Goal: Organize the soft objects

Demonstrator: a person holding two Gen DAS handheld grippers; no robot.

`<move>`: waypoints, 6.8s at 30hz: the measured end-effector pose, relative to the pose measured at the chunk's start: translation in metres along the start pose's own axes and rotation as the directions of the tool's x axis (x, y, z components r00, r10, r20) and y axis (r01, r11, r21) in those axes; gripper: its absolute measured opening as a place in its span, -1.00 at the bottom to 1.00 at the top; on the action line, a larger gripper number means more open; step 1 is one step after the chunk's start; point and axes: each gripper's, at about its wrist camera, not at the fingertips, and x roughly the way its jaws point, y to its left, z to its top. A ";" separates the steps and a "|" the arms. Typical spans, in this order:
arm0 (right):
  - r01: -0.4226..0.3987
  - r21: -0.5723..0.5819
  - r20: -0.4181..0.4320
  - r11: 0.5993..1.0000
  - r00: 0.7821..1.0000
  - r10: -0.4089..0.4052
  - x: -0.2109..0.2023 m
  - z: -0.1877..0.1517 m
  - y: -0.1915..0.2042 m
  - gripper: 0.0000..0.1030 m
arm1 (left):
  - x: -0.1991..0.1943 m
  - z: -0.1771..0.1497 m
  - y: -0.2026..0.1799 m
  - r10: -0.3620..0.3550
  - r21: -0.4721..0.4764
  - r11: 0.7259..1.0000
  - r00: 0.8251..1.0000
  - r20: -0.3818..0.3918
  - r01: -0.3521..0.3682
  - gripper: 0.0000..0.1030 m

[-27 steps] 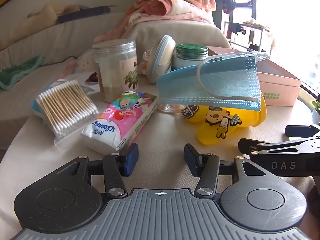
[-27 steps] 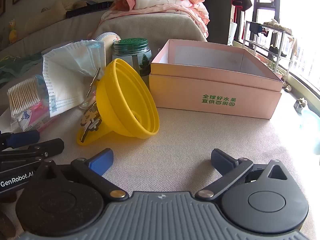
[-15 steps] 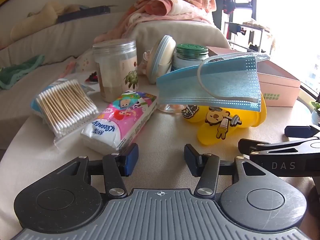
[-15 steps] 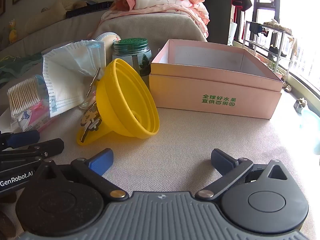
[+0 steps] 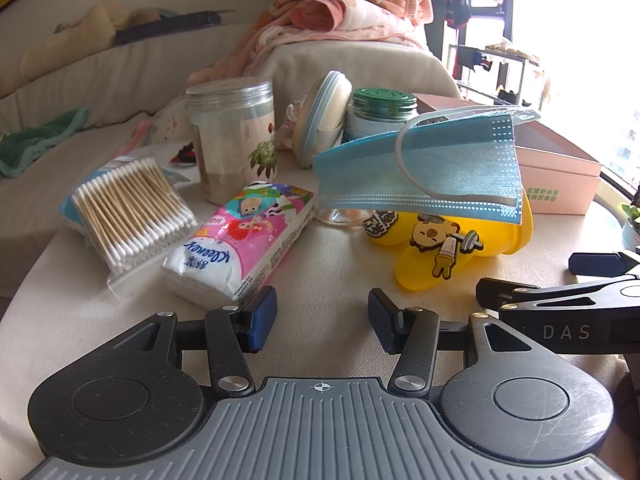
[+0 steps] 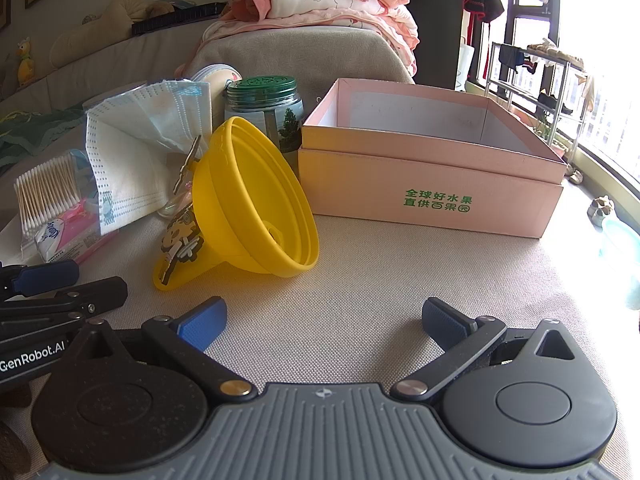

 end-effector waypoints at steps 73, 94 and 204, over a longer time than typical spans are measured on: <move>-0.115 -0.087 -0.141 0.990 0.985 0.102 0.008 0.026 -0.016 1.00 | -0.008 0.002 0.010 -0.121 -0.024 0.992 0.993 -0.009 0.121 0.05; -0.024 -0.097 0.117 0.995 0.993 0.035 -0.077 0.074 -0.044 0.80 | 0.025 0.065 0.154 -0.023 -0.372 0.928 0.994 -0.105 -0.018 0.04; -0.087 0.069 0.034 0.994 0.996 0.085 0.044 0.211 -0.141 -0.93 | 0.052 0.179 -0.050 -0.497 0.094 0.865 0.868 0.011 0.494 0.32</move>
